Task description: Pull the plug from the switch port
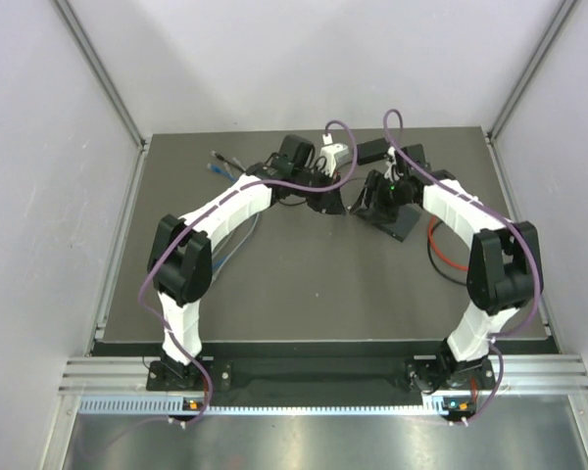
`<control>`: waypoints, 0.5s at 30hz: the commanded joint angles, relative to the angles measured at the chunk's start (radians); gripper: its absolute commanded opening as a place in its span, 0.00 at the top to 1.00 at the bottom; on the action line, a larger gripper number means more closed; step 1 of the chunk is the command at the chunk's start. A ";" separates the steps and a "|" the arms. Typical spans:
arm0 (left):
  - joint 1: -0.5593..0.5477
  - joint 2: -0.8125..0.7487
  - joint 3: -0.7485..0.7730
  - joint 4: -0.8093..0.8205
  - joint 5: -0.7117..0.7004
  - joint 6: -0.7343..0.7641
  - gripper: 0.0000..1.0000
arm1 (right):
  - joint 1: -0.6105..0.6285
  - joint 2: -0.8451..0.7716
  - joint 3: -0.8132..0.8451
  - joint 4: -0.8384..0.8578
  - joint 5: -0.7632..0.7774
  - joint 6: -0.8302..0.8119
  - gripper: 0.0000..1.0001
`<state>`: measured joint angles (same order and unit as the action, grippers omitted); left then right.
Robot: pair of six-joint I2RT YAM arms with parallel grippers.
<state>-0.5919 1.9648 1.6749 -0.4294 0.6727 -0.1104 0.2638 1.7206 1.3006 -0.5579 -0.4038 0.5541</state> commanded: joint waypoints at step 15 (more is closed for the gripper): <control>-0.005 -0.099 -0.055 0.080 0.117 -0.026 1.00 | 0.015 0.166 0.120 0.305 -0.009 0.468 0.39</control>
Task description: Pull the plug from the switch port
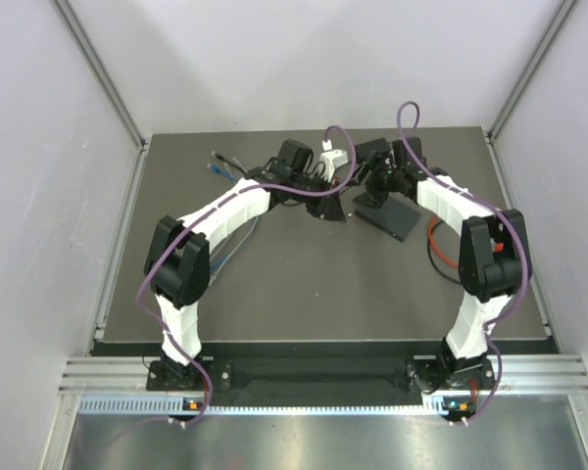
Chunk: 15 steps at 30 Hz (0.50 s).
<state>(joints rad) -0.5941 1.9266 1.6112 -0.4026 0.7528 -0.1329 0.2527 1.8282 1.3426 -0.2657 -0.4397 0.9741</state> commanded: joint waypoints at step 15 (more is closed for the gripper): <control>0.002 -0.074 0.003 0.025 -0.009 0.004 0.92 | 0.043 0.157 0.246 0.043 0.142 0.080 1.00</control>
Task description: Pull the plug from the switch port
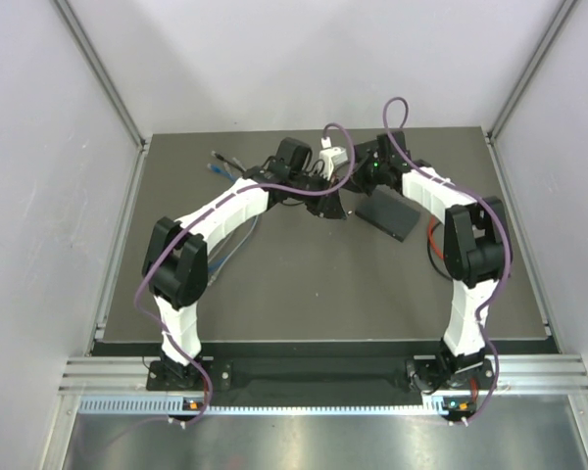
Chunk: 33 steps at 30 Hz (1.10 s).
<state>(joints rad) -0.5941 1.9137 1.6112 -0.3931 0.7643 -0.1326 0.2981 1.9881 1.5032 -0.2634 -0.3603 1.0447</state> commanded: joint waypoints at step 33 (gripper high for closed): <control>0.201 -0.294 -0.317 -0.055 -0.264 -0.022 0.31 | -0.201 0.508 0.739 -0.003 0.233 0.046 0.63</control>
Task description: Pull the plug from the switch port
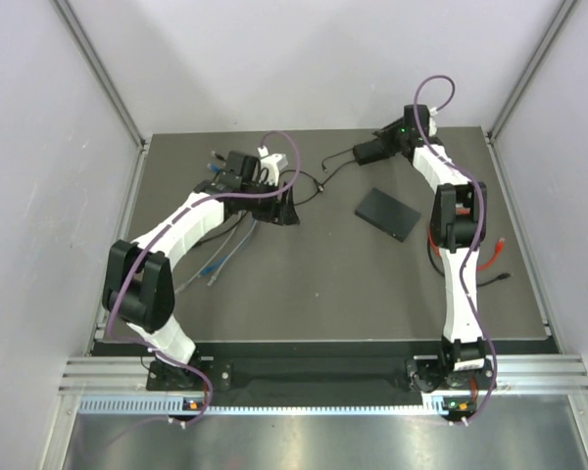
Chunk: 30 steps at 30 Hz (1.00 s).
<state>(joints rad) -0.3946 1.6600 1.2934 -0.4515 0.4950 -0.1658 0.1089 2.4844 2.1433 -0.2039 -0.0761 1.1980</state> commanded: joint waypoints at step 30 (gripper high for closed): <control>0.000 0.100 0.055 0.077 0.160 -0.121 0.43 | -0.100 -0.412 -0.304 -0.688 0.013 -0.877 0.61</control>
<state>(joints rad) -0.3916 1.7576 1.3220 -0.4110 0.6292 -0.2798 0.0162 2.0109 1.7699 -0.7773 -0.0902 0.3740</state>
